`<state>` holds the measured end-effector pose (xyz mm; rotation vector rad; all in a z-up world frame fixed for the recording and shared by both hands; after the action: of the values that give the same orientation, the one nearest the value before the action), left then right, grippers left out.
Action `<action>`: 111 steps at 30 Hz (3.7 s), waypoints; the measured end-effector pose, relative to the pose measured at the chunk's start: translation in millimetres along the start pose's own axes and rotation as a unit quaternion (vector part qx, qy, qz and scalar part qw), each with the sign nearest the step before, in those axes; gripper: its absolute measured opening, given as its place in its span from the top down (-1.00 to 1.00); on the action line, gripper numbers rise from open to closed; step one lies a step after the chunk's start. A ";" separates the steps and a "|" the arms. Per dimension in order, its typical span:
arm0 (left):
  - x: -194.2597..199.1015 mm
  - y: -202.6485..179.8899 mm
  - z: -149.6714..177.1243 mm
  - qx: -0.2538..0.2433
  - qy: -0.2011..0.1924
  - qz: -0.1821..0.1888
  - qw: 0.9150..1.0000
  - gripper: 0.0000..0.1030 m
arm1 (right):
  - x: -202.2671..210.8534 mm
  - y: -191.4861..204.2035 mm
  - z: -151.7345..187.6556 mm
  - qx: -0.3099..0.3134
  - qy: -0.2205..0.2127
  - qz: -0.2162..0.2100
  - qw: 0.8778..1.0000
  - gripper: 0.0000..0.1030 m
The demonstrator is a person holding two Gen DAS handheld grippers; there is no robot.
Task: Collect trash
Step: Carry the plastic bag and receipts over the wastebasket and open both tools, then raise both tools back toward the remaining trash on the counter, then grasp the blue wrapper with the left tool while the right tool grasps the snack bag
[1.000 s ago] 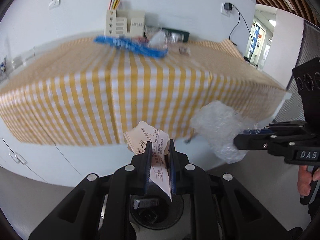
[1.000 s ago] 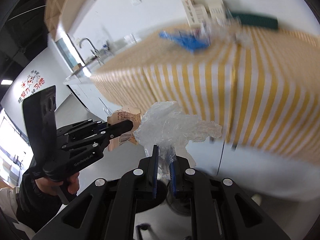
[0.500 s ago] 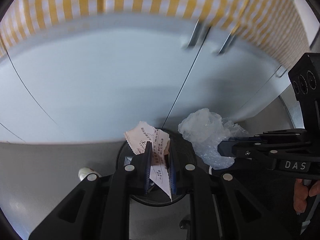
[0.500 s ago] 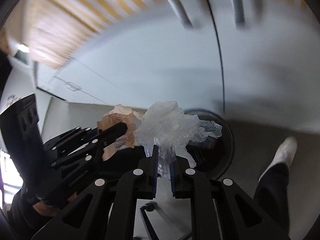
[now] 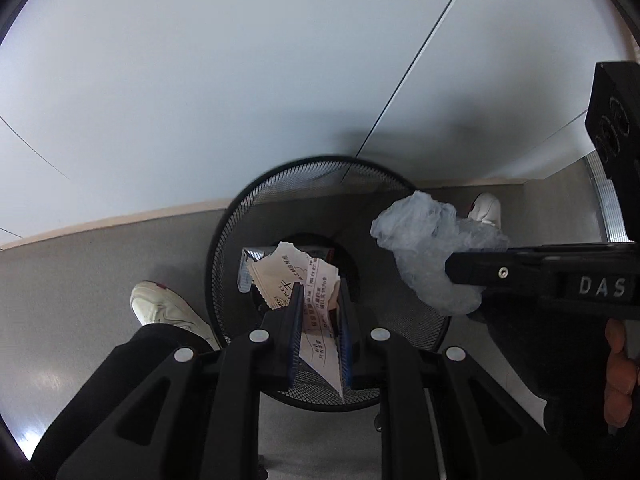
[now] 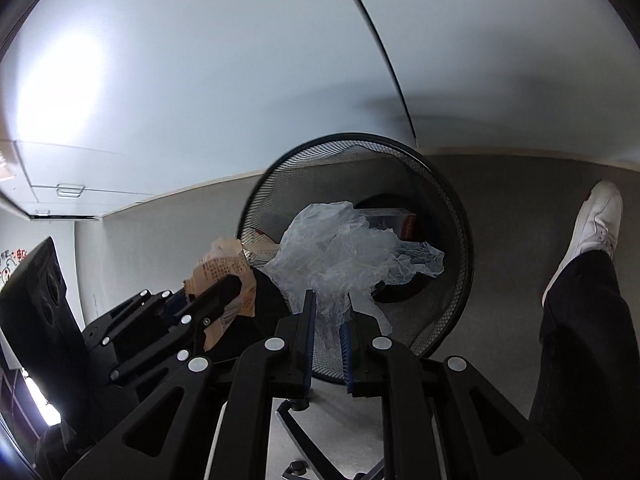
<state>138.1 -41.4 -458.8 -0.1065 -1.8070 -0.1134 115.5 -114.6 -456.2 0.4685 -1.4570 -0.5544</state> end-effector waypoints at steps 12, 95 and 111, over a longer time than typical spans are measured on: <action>-28.5 14.7 10.6 0.015 0.026 -0.030 0.999 -0.59 | 2.7 -16.0 -12.9 -0.016 -0.004 0.035 0.999 -0.52; 361.4 128.6 -388.1 0.131 -0.163 -0.045 0.977 -0.41 | 404.2 321.9 -226.8 0.368 -0.195 -0.043 0.908 0.11; 367.4 147.1 -389.6 0.132 -0.171 -0.035 0.976 0.81 | 420.6 331.7 -219.5 0.381 -0.206 -0.090 0.897 0.84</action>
<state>445.9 56.4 -7.1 0.1356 -2.1535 0.1020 369.7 -117.8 63.8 1.1663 -2.0456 -0.2008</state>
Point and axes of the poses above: each gripper's, at about its wrist camera, not at the fingertips, and x roughly against the way its jaws point, y to its left, z to its underside, the point moved 9 cm from there along -x, roughly the way its jaws point, and after that the axes turned 13 degrees about -z, right-handed, at the moved point
